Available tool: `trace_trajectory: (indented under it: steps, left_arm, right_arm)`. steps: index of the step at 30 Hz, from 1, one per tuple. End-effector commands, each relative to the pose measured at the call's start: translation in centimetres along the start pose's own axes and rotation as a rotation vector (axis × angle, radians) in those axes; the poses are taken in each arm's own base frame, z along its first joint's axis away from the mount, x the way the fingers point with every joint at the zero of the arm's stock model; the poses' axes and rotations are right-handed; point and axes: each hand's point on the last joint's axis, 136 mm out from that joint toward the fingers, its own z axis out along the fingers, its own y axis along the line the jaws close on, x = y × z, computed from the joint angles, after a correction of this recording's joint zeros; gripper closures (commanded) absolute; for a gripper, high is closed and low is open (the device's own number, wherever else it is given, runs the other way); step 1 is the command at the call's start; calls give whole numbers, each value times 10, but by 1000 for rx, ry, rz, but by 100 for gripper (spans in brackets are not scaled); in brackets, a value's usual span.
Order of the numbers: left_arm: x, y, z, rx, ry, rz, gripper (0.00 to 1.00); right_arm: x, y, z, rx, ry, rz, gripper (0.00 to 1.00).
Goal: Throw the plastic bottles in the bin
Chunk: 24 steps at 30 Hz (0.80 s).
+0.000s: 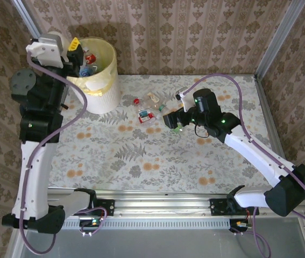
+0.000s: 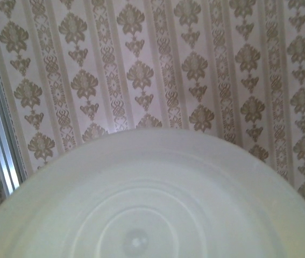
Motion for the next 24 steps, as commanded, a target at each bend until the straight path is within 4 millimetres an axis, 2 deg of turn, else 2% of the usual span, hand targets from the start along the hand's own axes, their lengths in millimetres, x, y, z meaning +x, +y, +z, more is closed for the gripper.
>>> trace_trajectory:
  steps: [1, 4, 7, 8, 9, 11, 12, 13, 16, 21, 24]
  left_arm:
    - [-2, 13, 19, 8, -15, -25, 65]
    - [30, 30, 54, 16, 59, -76, 64]
    - [84, 52, 100, 54, 188, -193, 52]
    - [105, 58, 114, 65, 238, -234, 41]
    - [121, 61, 125, 75, 281, -255, 26]
    - [140, 66, 137, 56, 338, -272, 8]
    - [140, 66, 140, 57, 345, -279, 2]
    - [134, 66, 141, 59, 343, -282, 0]
    - [104, 69, 135, 46, 322, -283, 0]
    - [47, 62, 106, 58, 256, -264, 0]
    - [29, 59, 86, 52, 236, -243, 0]
  right_arm:
    - [4, -6, -2, 30, 3, 6, 1]
    - [6, -7, -5, 36, 9, -2, 0]
    - [11, -8, -4, 33, 16, -1, 0]
    - [12, -8, -4, 32, 20, 3, 0]
    - [13, -8, -4, 29, 26, 4, 0]
    - [17, -9, -4, 29, 37, 5, 0]
    - [19, -10, -4, 32, 45, 6, 0]
    - [21, -10, -4, 33, 52, 8, 0]
    - [29, -14, -2, 41, 71, 17, 0]
    - [32, -19, 3, 46, 74, 39, 0]
    - [32, -21, 10, 41, 81, 56, 0]
